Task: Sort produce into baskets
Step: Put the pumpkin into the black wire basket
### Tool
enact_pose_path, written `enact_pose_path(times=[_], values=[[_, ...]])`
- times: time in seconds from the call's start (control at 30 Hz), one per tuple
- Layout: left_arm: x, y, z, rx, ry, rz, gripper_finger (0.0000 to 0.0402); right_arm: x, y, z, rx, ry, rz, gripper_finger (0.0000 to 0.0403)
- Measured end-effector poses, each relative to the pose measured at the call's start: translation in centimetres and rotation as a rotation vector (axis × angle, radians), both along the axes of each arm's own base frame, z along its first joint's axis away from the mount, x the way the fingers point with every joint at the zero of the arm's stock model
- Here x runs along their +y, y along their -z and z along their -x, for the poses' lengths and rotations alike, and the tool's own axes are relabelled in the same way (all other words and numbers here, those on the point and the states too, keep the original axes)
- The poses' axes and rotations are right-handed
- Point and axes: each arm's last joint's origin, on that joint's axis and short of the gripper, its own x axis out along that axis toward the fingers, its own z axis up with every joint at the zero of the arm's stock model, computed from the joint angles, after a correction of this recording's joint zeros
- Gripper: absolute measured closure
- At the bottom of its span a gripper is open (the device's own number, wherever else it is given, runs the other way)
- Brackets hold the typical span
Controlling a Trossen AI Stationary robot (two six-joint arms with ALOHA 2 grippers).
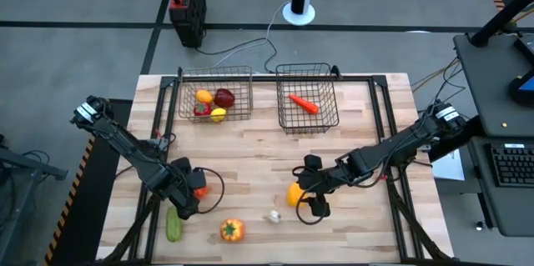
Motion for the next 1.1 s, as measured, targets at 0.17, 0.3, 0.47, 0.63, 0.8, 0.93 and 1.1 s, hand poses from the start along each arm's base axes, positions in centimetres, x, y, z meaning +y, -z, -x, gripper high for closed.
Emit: enact_pose_path(times=[0.17, 0.3, 0.47, 0.63, 0.8, 0.93, 1.1], values=[[-0.1, 0.0, 0.0, 0.027, -0.004, 0.039, 0.0012, 0.0, 0.0, 0.0, 0.002, 0.006, -0.005, 0.0119], [-0.3, 0.0, -0.1, 0.033, -0.01, 0.06, 0.0032, 0.0, 0.1, 0.0, 0.005, 0.004, -0.001, 0.0115], [-0.1, 0.0, -0.2, -0.004, 0.027, 0.009, 0.0044, -0.2, 0.1, 0.0, 0.004, 0.007, 0.002, 0.0118], [0.0, 0.1, -0.1, -0.009, 0.033, -0.012, 0.0045, -0.2, 0.2, 0.0, 0.009, 0.012, 0.0, 0.0121], [0.3, 1.0, 0.2, 0.026, 0.025, -0.006, 0.0045, -0.3, 0.5, 0.1, 0.015, 0.013, 0.002, 0.0118], [0.4, 1.8, 0.5, 0.032, 0.021, 0.007, 0.0045, -0.3, 0.6, 0.2, 0.021, 0.024, -0.005, 0.0115], [0.4, 1.9, 0.5, 0.016, 0.027, -0.005, 0.0044, -0.3, 0.7, 0.2, 0.026, 0.031, -0.009, 0.0115]])
